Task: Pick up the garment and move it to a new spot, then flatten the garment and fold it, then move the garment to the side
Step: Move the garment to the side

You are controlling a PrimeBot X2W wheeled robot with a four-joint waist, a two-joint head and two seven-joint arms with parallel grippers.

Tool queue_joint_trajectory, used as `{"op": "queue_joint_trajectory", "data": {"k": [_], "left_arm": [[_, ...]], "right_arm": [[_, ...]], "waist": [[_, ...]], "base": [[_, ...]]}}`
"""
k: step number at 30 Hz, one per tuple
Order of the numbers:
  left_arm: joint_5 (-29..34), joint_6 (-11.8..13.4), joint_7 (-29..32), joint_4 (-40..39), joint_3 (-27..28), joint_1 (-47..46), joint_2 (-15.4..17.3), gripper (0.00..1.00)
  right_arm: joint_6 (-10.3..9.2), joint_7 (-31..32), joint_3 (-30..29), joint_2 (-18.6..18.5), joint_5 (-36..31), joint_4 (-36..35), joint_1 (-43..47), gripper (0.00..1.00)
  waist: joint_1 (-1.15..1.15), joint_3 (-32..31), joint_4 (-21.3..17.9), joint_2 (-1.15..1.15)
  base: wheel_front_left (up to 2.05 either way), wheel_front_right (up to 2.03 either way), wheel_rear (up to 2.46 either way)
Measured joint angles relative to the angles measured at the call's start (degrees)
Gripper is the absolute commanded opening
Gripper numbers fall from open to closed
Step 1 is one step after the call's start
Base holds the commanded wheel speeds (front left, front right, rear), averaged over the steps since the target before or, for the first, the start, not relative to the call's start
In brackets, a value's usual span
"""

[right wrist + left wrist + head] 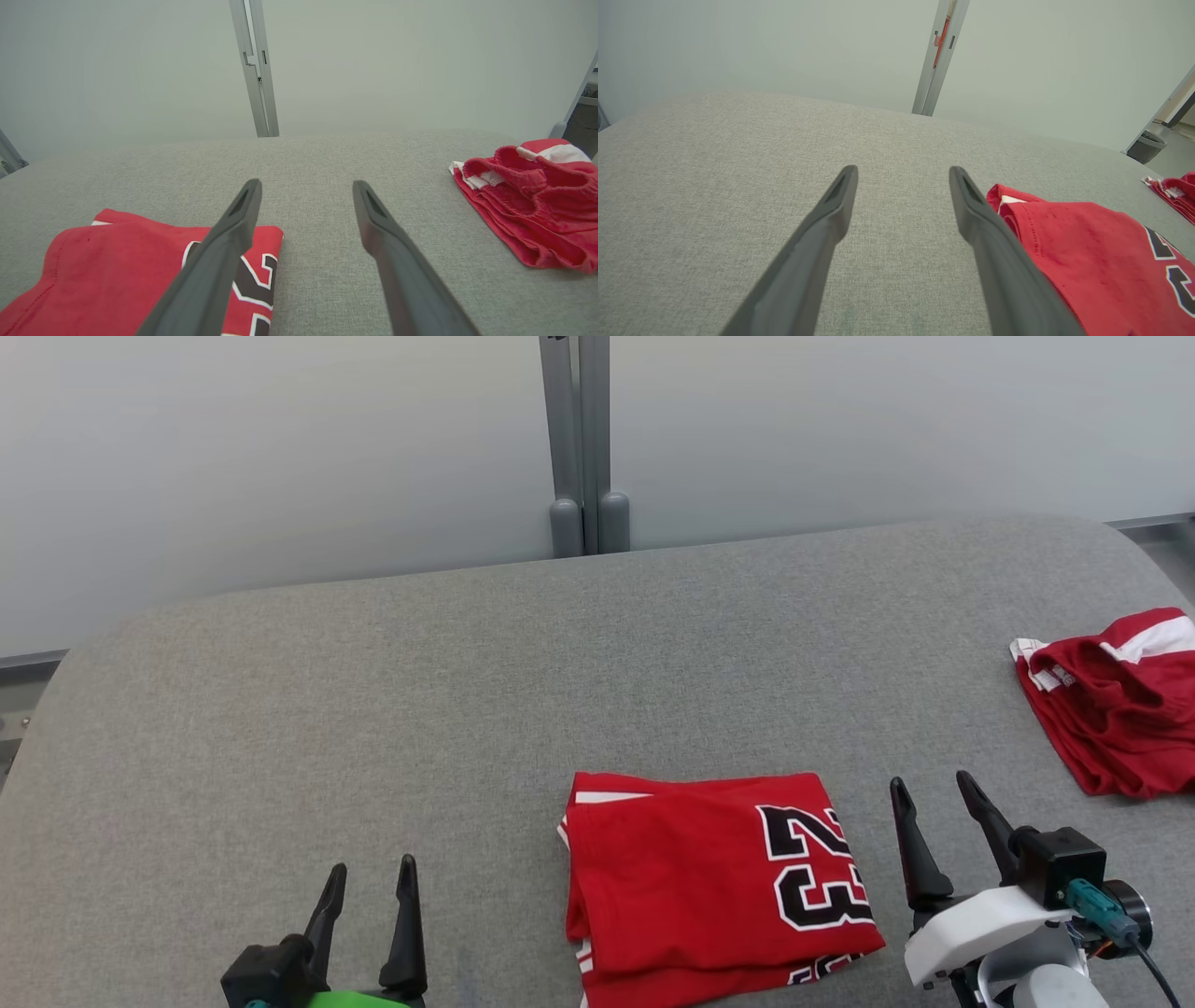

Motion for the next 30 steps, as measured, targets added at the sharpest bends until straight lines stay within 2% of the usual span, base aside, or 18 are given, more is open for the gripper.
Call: {"op": "queue_joint_trajectory", "data": {"k": [5,10,20,24,30], "left_arm": [[0.55,-0.27,0.00,0.07,0.36,0.38,-0.24,1.00],[0.77,-0.58,0.00,0.07,0.44,0.56,-0.55,1.00],[1.19,-1.10,0.00,0.08,0.82,0.52,-0.99,1.00],[1.27,-1.29,0.00,0.20,0.99,0.26,-1.07,1.00],[1.59,-1.37,0.00,0.32,1.11,-0.67,-1.21,1.00]], "right_arm": [[0.01,0.00,-0.02,0.00,-0.05,0.98,0.02,1.00],[0.01,1.10,1.03,0.02,-0.86,5.00,-0.18,1.00],[0.01,14.03,3.66,-0.09,-5.04,9.81,-5.17,1.00],[0.01,19.57,5.34,-1.27,-4.56,12.23,-6.73,1.00],[0.01,23.68,7.27,-2.43,-0.71,15.03,-9.03,1.00]], "waist": [[0.00,-0.12,0.09,0.00],[0.00,-0.08,0.43,0.00],[0.00,1.40,2.15,0.00],[0.00,2.25,3.20,0.00],[0.00,4.10,4.59,0.00]], "base": [[0.00,0.00,0.00],[0.00,0.00,0.00],[0.00,0.00,0.00],[0.00,0.00,0.00],[0.00,0.00,0.00]]}}
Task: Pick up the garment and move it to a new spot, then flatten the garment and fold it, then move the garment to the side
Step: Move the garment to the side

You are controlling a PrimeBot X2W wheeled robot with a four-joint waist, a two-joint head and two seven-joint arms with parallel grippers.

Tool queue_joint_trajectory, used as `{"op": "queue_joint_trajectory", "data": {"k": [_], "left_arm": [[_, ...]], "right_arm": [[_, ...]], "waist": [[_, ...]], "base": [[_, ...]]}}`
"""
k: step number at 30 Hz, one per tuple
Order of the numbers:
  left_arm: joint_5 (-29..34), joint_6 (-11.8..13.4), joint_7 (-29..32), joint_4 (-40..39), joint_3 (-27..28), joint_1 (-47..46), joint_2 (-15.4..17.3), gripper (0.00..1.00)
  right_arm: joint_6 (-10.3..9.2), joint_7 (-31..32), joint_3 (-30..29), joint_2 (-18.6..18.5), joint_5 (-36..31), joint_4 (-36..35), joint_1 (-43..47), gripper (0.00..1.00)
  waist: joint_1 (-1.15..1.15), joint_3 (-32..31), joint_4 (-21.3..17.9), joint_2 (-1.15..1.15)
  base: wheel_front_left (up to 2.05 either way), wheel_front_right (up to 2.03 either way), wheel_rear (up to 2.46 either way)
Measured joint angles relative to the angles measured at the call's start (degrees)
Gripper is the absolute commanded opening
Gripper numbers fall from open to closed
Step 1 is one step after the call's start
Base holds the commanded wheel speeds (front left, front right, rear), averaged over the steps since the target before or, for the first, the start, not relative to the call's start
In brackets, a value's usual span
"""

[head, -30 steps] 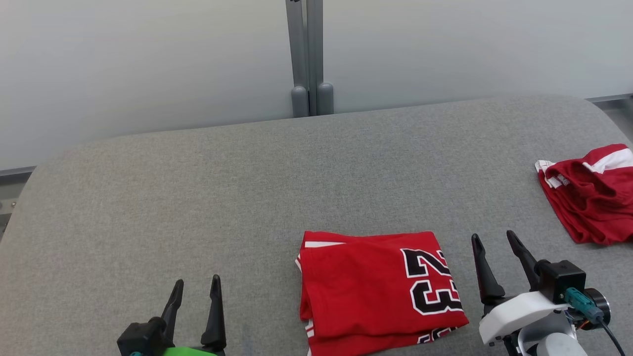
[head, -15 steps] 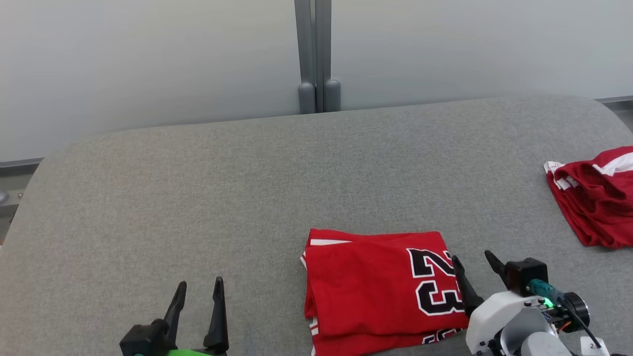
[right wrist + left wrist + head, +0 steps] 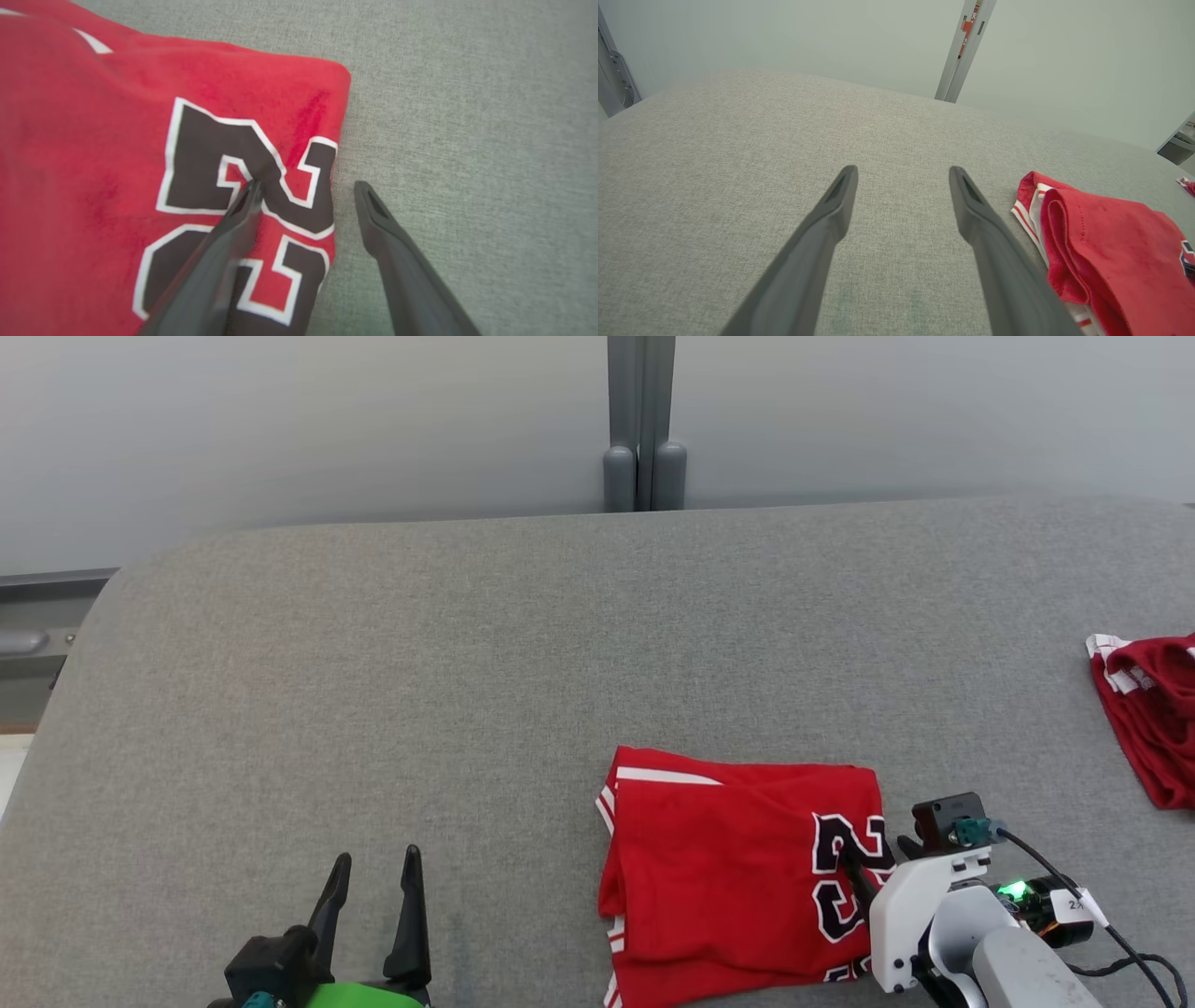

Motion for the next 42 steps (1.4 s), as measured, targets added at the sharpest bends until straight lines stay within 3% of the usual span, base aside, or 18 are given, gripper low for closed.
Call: {"op": "queue_joint_trajectory", "data": {"k": [3,4,5,7,8,13,21,31,42], "left_arm": [[0.03,-0.07,0.00,0.05,0.21,-0.33,-0.02,1.00],[0.07,-0.08,0.00,0.04,0.31,-0.53,-0.03,1.00],[0.08,-0.08,0.00,0.00,0.40,-0.67,-0.04,1.00],[0.08,-0.08,0.00,-0.02,0.57,-0.77,-0.05,1.00],[0.09,-0.10,0.00,-0.03,0.58,-0.81,-0.05,1.00],[0.36,-0.18,0.00,-0.47,0.36,-1.69,-0.09,1.00],[1.00,-0.23,-0.01,-2.35,-0.46,-3.55,-0.12,1.00],[3.27,-0.75,-0.01,-3.70,-1.81,-7.56,-0.15,1.00],[5.61,-1.71,0.71,-2.80,-4.89,-11.48,1.70,1.00]], "right_arm": [[-0.01,1.56,1.40,-0.59,2.53,0.77,-0.92,1.00],[0.00,2.08,1.89,-0.94,3.36,0.94,-1.27,0.93],[0.00,2.43,2.38,-1.19,3.98,0.99,-1.56,0.55],[-0.01,2.68,3.10,-1.54,5.13,0.98,-2.01,0.21],[-0.01,2.87,3.56,-1.64,5.67,0.97,-2.33,0.00],[0.04,2.01,4.26,-2.35,6.76,0.47,-4.02,0.00],[0.03,-0.64,-0.31,-5.81,5.95,-1.46,-8.22,0.00],[0.02,-0.80,-5.92,-9.73,4.01,-5.67,-11.12,0.00],[0.02,-2.48,-6.46,-8.43,4.03,-7.24,-14.56,0.00]], "waist": [[0.00,0.87,0.54,0.00],[0.00,1.13,0.67,0.00],[0.00,1.38,0.76,0.00],[0.00,1.79,0.76,0.00],[0.00,1.99,0.67,0.00],[0.00,2.73,-0.47,0.00],[0.00,4.56,-4.53,0.00],[0.00,8.53,-12.92,0.00],[0.00,14.70,-22.83,0.00]], "base": [[0.00,0.00,0.00],[0.00,0.00,0.00],[0.00,0.00,0.00],[0.00,0.00,0.00],[0.00,0.00,0.00],[0.00,0.00,0.00],[0.00,0.00,0.00],[0.00,0.00,0.00],[0.00,0.00,0.00]]}}
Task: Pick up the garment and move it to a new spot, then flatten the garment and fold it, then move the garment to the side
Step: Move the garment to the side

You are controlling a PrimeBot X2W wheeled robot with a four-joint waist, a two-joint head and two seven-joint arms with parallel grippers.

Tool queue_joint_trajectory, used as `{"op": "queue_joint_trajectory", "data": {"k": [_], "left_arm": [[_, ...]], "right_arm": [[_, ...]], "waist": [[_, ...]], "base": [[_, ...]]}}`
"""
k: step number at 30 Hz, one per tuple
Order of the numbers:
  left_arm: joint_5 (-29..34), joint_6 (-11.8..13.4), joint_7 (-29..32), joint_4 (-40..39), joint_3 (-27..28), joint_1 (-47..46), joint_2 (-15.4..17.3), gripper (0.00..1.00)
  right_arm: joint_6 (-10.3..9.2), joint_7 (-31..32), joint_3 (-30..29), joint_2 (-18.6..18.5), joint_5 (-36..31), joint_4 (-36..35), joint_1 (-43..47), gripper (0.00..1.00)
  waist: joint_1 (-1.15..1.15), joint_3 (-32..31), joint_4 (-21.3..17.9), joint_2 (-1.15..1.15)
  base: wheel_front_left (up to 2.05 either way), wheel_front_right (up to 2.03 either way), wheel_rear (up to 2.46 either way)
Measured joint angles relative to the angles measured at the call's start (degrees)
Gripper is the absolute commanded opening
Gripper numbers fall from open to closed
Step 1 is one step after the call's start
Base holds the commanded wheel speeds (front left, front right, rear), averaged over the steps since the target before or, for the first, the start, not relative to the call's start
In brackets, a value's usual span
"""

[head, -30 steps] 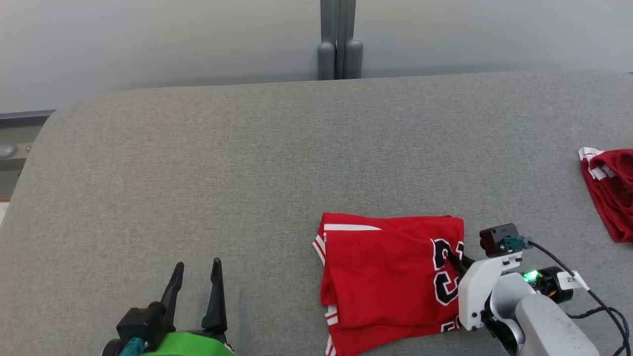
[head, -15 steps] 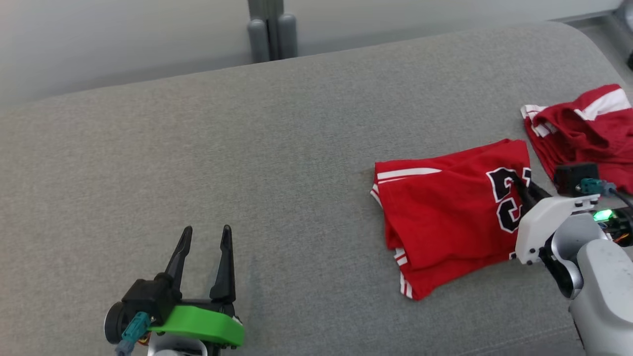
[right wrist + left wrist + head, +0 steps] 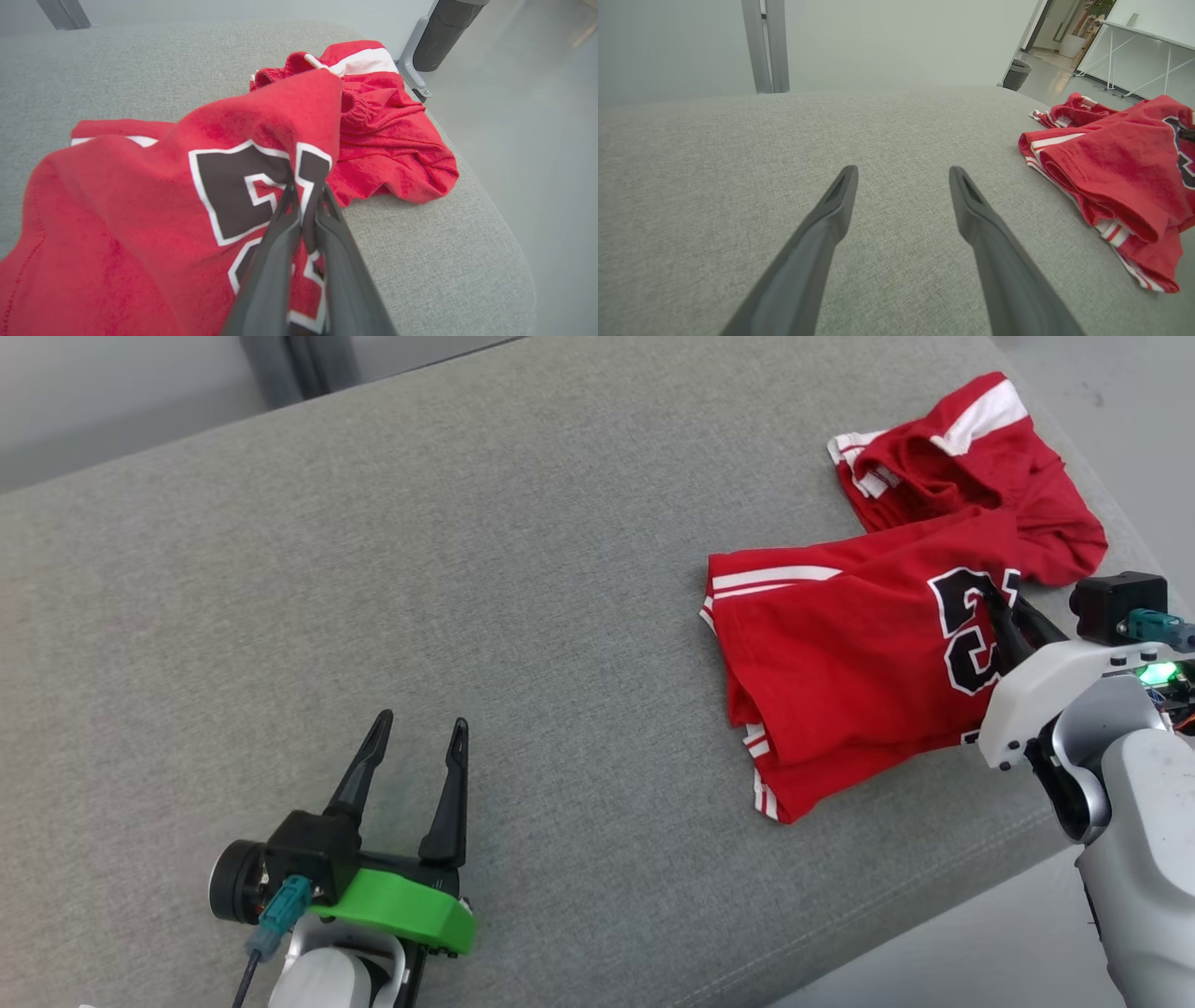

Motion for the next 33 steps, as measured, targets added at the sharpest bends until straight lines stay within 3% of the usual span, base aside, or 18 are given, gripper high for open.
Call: {"op": "queue_joint_trajectory", "data": {"k": [8,17,25,33], "left_arm": [[0.16,-0.25,0.71,-0.30,-1.29,-0.28,0.86,1.00],[-0.23,0.19,0.64,-0.42,-1.35,-0.29,1.02,1.00],[-0.46,0.35,0.18,0.03,-2.43,-0.32,0.65,1.00],[-0.45,0.66,0.04,0.09,-2.55,-0.49,1.16,1.00]], "right_arm": [[0.00,-1.77,-0.37,0.46,0.10,1.37,-1.15,0.00],[0.01,-0.84,2.63,-1.55,-0.85,1.89,-8.54,0.00],[0.01,1.12,0.77,-8.36,0.45,5.84,-14.59,0.00],[0.01,-0.81,-2.85,-14.48,0.51,12.09,-18.23,0.00]], "waist": [[0.00,3.49,-3.13,0.00],[0.00,2.85,-1.43,0.00],[0.00,2.75,1.66,0.00],[0.00,3.94,5.47,0.00]], "base": [[0.00,0.00,0.00],[0.00,0.00,0.00],[0.00,0.00,0.00],[0.00,0.00,0.00]]}}
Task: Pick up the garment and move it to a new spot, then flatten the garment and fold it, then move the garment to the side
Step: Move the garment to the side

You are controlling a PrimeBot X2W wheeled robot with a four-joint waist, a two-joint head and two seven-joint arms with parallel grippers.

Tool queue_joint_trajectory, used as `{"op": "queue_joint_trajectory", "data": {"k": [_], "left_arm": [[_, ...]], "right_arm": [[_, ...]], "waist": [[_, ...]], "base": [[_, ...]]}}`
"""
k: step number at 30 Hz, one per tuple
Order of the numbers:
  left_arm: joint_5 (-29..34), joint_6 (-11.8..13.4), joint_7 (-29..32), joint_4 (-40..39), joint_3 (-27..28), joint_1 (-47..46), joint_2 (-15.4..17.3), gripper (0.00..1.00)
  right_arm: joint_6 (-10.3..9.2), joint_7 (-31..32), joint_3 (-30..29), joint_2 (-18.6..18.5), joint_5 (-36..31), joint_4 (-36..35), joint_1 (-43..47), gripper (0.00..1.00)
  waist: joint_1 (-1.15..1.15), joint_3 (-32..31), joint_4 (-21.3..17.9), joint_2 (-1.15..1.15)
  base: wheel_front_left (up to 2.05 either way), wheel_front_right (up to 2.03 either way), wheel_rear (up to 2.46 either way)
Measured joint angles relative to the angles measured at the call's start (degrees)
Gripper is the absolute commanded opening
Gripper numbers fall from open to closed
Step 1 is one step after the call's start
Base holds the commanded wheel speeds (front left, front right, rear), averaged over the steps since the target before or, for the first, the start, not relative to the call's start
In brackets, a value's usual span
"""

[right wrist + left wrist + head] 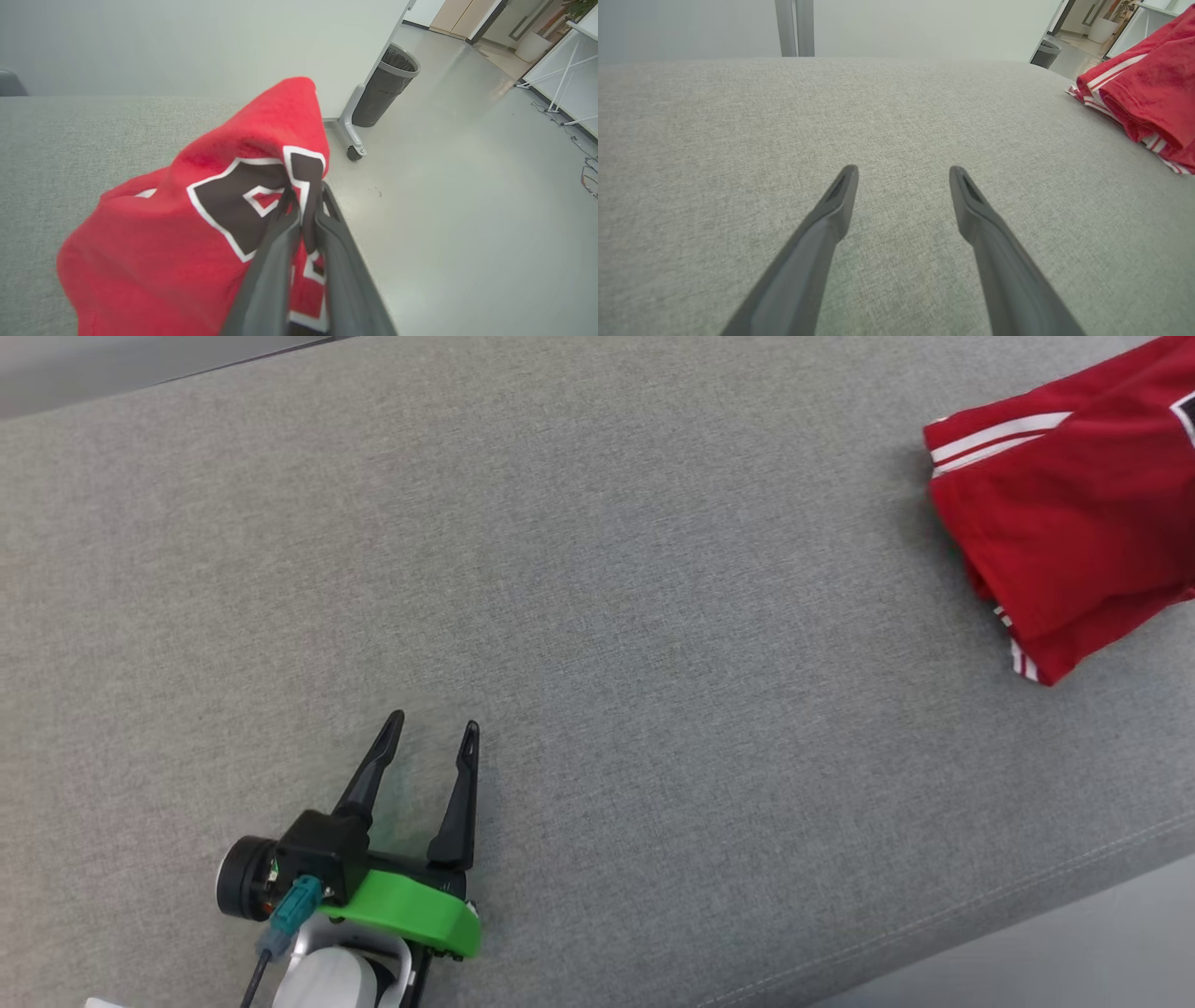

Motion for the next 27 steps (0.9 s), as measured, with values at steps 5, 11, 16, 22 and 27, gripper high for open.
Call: {"op": "queue_joint_trajectory", "data": {"k": [5,11,16,22,27], "left_arm": [[0.00,0.01,-0.18,-0.10,-0.25,-0.52,0.15,1.00],[0.00,0.18,-0.35,0.05,-0.53,-0.71,0.15,1.00],[-0.16,0.42,-0.41,0.41,-0.51,-1.09,0.21,1.00],[-0.60,0.52,-0.43,0.60,-0.30,-1.15,0.34,1.00],[-1.46,0.78,-0.49,0.53,0.59,-1.15,0.30,1.00]], "right_arm": [[0.00,-1.99,-3.89,-1.77,-1.56,5.66,-2.06,0.00],[-0.01,-6.35,-8.40,-1.93,-5.50,11.56,-3.74,1.00],[-0.01,-9.06,-8.91,-0.25,-7.11,14.19,-4.00,1.00],[0.00,-11.55,-5.93,1.99,-7.48,14.41,-4.27,1.00],[0.00,-14.13,-2.72,3.20,-7.43,12.80,-4.37,1.00]], "waist": [[0.00,1.14,1.79,0.00],[0.00,2.29,2.99,0.00],[0.00,2.26,3.12,0.00],[0.00,1.26,2.69,0.00],[0.00,-0.34,2.56,0.00]], "base": [[0.00,0.00,0.00],[0.00,0.00,0.00],[0.00,0.00,0.00],[0.00,0.00,0.00],[0.00,0.00,0.00]]}}
